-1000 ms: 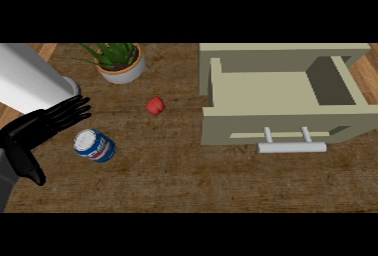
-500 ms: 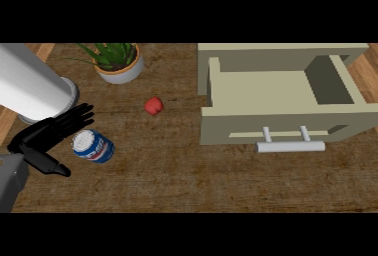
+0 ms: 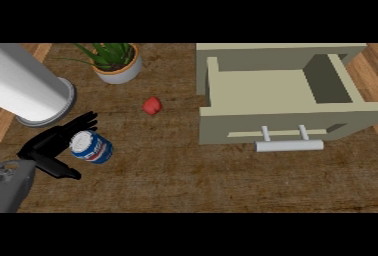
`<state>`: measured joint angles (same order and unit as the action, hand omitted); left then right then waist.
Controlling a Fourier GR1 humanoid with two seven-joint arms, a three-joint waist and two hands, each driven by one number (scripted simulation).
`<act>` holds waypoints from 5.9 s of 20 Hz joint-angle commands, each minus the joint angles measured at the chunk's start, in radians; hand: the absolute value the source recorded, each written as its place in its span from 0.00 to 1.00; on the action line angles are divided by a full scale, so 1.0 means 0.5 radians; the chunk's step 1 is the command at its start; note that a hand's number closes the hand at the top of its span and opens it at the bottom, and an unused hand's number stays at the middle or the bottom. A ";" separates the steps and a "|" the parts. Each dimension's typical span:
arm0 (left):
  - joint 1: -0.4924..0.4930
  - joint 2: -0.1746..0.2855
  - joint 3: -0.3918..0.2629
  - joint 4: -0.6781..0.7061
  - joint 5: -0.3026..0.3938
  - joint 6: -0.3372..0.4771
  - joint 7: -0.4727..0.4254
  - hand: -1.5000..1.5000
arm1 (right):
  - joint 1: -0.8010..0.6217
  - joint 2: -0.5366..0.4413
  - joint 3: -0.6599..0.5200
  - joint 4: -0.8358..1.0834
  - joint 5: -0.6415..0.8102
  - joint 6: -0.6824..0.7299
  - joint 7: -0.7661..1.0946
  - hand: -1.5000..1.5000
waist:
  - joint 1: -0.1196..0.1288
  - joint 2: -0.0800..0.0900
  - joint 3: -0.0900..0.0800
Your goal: Pick up the can, place it into the drawer and close the drawer
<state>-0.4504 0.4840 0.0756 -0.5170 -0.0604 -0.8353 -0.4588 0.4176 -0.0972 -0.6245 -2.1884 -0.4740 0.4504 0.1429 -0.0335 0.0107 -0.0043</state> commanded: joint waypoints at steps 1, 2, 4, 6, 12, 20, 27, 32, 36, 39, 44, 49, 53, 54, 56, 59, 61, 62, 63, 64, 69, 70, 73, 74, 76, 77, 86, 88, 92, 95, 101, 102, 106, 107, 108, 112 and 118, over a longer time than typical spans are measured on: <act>-0.093 -0.048 -0.026 0.186 -0.037 -0.195 -0.251 0.00 | 0.022 0.007 -0.019 -0.003 -0.012 0.022 0.006 0.00 | -0.026 0.005 -0.001; -0.060 -0.056 -0.039 0.199 -0.041 -0.204 -0.286 0.00 | 0.070 0.017 -0.015 -0.016 -0.073 0.071 0.006 0.00 | -0.033 0.005 -0.002; -0.043 -0.028 -0.082 0.195 -0.077 -0.234 -0.365 0.00 | -0.062 -0.069 -0.044 0.066 -0.054 0.003 0.043 0.00 | -0.001 0.005 -0.001; -0.048 -0.058 -0.094 0.227 -0.082 -0.191 -0.380 0.00 | 0.040 -0.044 -0.094 0.027 -0.124 0.065 0.017 0.00 | -0.020 0.000 -0.001; -0.053 -0.142 -0.118 0.327 -0.063 -0.186 -0.394 0.00 | 0.064 0.021 -0.063 -0.107 -0.098 0.040 0.050 0.00 | -0.020 0.000 -0.002; -0.219 -0.195 -0.112 0.416 0.035 -0.395 -0.160 1.00 | 0.013 -0.012 -0.078 0.061 -0.060 0.089 0.021 0.00 | -0.004 0.006 0.001; -0.213 -0.237 -0.125 0.256 0.142 -0.583 -0.140 1.00 | 0.136 0.078 -0.078 -0.085 -0.122 0.122 0.046 0.00 | 0.015 -0.012 0.002; -0.134 -0.541 0.393 0.331 0.558 0.625 -0.066 1.00 | 0.178 0.093 -0.132 -0.082 -0.162 0.084 0.069 0.00 | 0.084 -0.038 0.009; -0.172 -0.719 0.502 0.181 0.654 1.026 -0.179 1.00 | 0.127 0.087 -0.132 -0.085 -0.162 0.044 0.092 0.00 | 0.097 -0.039 0.012; -0.115 -0.833 0.474 -0.043 0.680 1.191 -0.096 1.00 | 0.258 0.170 -0.164 -0.206 -0.204 0.108 0.074 0.00 | 0.092 -0.051 0.013; -0.199 -0.954 0.326 -0.560 0.654 1.475 0.190 1.00 | 0.108 0.177 -0.112 -0.225 -0.096 -0.015 0.157 0.00 | 0.109 -0.046 0.013; -0.143 -0.958 0.207 -1.139 0.690 1.672 0.635 1.00 | 0.218 0.188 -0.171 -0.242 -0.179 0.079 0.151 0.00 | 0.098 -0.046 0.012; -0.068 -0.967 0.012 -1.510 0.689 1.873 0.899 1.00 | 0.153 0.174 -0.187 -0.210 -0.181 0.073 0.174 0.00 | 0.076 -0.033 0.010; -0.012 -0.967 -0.173 -1.628 0.724 2.027 0.893 1.00 | 0.117 0.147 -0.197 -0.098 -0.168 0.127 0.107 0.00 | 0.078 -0.037 0.011; -0.150 -0.909 -0.038 -1.708 0.696 2.010 1.099 1.00 | 0.079 0.191 -0.114 -0.219 -0.086 0.019 0.206 0.00 | 0.077 -0.029 0.010; -0.187 -0.967 -0.189 -1.735 0.628 2.178 1.100 1.00 | 0.082 0.172 -0.095 -0.329 -0.142 -0.048 0.312 0.00 | 0.061 -0.026 0.009; -0.287 -0.967 -0.202 -1.746 0.577 2.244 1.183 1.00 | 0.098 0.161 -0.184 -0.164 -0.204 0.068 0.173 0.00 | 0.050 -0.027 0.010; -0.294 -0.935 -0.173 -1.807 0.567 2.209 1.229 1.00 | 0.144 0.194 -0.002 -0.232 -0.034 -0.035 0.117 0.00 | 0.054 -0.026 0.010; -0.421 -0.955 -0.155 -1.726 0.549 2.286 1.294 1.00 | 0.110 0.194 -0.069 -0.359 -0.128 -0.083 0.295 0.00 | 0.050 -0.024 0.009; -0.269 -0.967 -0.333 -1.873 0.547 2.353 1.251 1.00 | 0.037 0.177 -0.121 -0.196 -0.114 -0.024 0.220 0.00 | 0.057 -0.026 0.009; -0.625 -0.968 -0.366 -1.584 0.601 2.536 1.224 1.00 | 0.092 0.193 -0.110 -0.099 -0.073 0.095 0.068 0.00 | 0.037 -0.022 0.009; -0.697 -0.968 -0.261 -1.530 0.583 2.459 1.282 1.00 | 0.109 0.186 -0.168 -0.147 -0.169 0.117 0.156 0.00 | 0.039 -0.022 0.009; -0.859 -0.968 -0.296 -1.475 0.579 2.563 1.385 1.00 | 0.036 0.188 -0.170 -0.051 -0.092 0.126 0.105 0.00 | 0.040 -0.022 0.010; -0.853 -0.968 -0.343 -1.320 0.641 2.593 1.217 1.00 | 0.114 0.193 -0.113 -0.243 -0.195 0.032 0.221 0.00 | 0.025 -0.020 0.009; -1.088 -0.968 -0.355 -1.228 0.646 2.701 1.293 1.00 | 0.026 0.184 -0.114 -0.205 -0.112 0.051 0.231 0.00 | 0.022 -0.017 0.009; -1.142 -0.968 -0.237 -1.072 0.682 2.609 1.195 1.00 | 0.032 0.193 -0.135 -0.203 -0.161 0.056 0.220 0.00 | 0.016 -0.014 0.009; -1.524 -0.968 -0.472 -0.721 0.894 2.865 1.141 1.00 | 0.007 0.138 -0.110 -0.254 -0.178 -0.015 0.293 0.00 | -0.009 -0.010 0.009; -1.570 -0.968 -0.470 -0.623 0.942 2.832 1.072 1.00 | -0.082 0.101 -0.098 -0.131 -0.131 -0.010 0.266 0.00 | 0.000 -0.008 0.010; -1.634 -0.968 -0.568 -0.559 1.055 2.856 1.083 1.00 | -0.116 0.175 -0.047 -0.207 0.005 -0.052 0.272 0.00 | 0.009 -0.010 0.010; -1.699 -0.968 -0.722 -0.473 1.243 2.986 0.978 1.00 | -0.092 0.115 -0.113 -0.082 -0.112 0.024 0.235 0.00 | -0.032 -0.008 0.011; -1.753 -0.968 -0.891 -0.387 1.438 3.067 0.932 1.00 | 0.122 0.192 -0.118 -0.388 -0.253 0.036 0.315 0.00 | -0.070 -0.015 0.011; -1.817 -0.968 -0.882 -0.324 1.467 3.017 0.924 1.00 | -0.066 0.122 -0.099 -0.199 -0.143 0.021 0.285 0.00 | -0.037 -0.007 0.011; -1.808 -0.968 -0.989 -0.174 1.593 3.105 0.757 1.00 | -0.061 0.193 -0.017 -0.252 -0.121 0.025 0.268 0.00 | -0.093 0.006 0.012; -1.936 -0.968 -0.940 -0.063 1.583 3.028 0.816 1.00 | -0.116 0.110 -0.073 -0.260 -0.129 -0.050 0.350 0.00 | -0.083 0.010 0.012; -2.003 -0.968 -0.950 -0.068 1.591 3.030 0.886 1.00 | -0.099 0.168 -0.061 -0.270 -0.111 -0.053 0.329 0.00 | -0.062 0.002 0.012; -1.912 -0.968 -1.123 -0.059 1.735 3.085 0.810 1.00 | -0.107 0.112 -0.059 -0.282 -0.180 -0.038 0.389 0.00 | -0.106 0.009 0.012; -1.876 -0.968 -1.248 0.016 1.803 3.142 0.728 0.00 | -0.135 0.191 -0.031 -0.193 -0.053 -0.003 0.289 0.00 | -0.079 0.007 0.012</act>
<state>-1.3881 0.0000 -0.5123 -0.5293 0.8158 0.7136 -0.0751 0.3510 -0.0298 -0.6573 -2.2873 -0.5316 0.4421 0.3034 -0.0796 0.0155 0.0020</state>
